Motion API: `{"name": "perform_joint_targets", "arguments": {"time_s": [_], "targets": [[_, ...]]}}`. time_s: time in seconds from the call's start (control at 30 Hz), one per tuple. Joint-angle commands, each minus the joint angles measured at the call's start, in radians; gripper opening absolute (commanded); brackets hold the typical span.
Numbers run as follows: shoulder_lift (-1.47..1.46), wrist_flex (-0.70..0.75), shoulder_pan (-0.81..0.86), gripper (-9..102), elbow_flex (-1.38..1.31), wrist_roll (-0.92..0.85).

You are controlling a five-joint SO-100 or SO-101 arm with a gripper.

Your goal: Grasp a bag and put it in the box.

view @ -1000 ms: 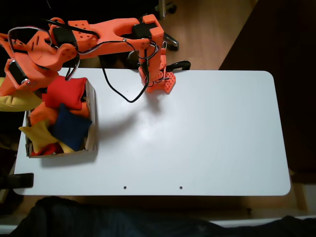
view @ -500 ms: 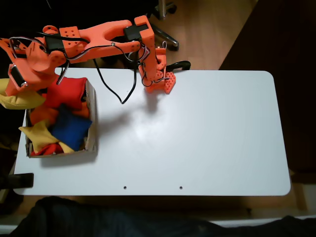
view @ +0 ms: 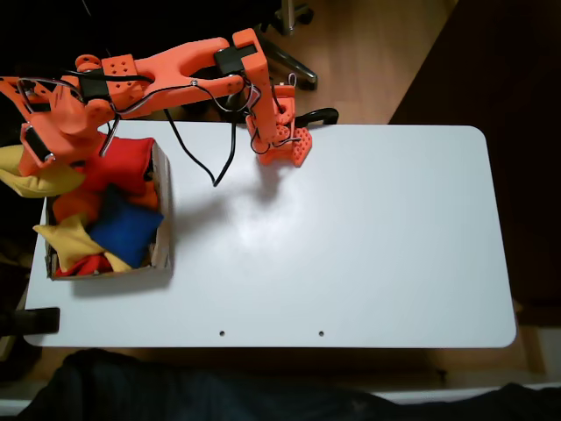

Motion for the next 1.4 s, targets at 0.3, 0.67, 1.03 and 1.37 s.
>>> {"name": "perform_joint_targets", "arguments": {"time_s": [0.3,0.67,1.03,1.37], "targets": [[0.114,-0.120,-0.002,2,0.155,-0.034],[0.187,-0.121,-0.054,2,0.236,-0.041],[0.212,-0.121,-0.081,3,0.273,-0.087],[0.242,-0.121,-0.100,4,0.319,-0.126]]}}
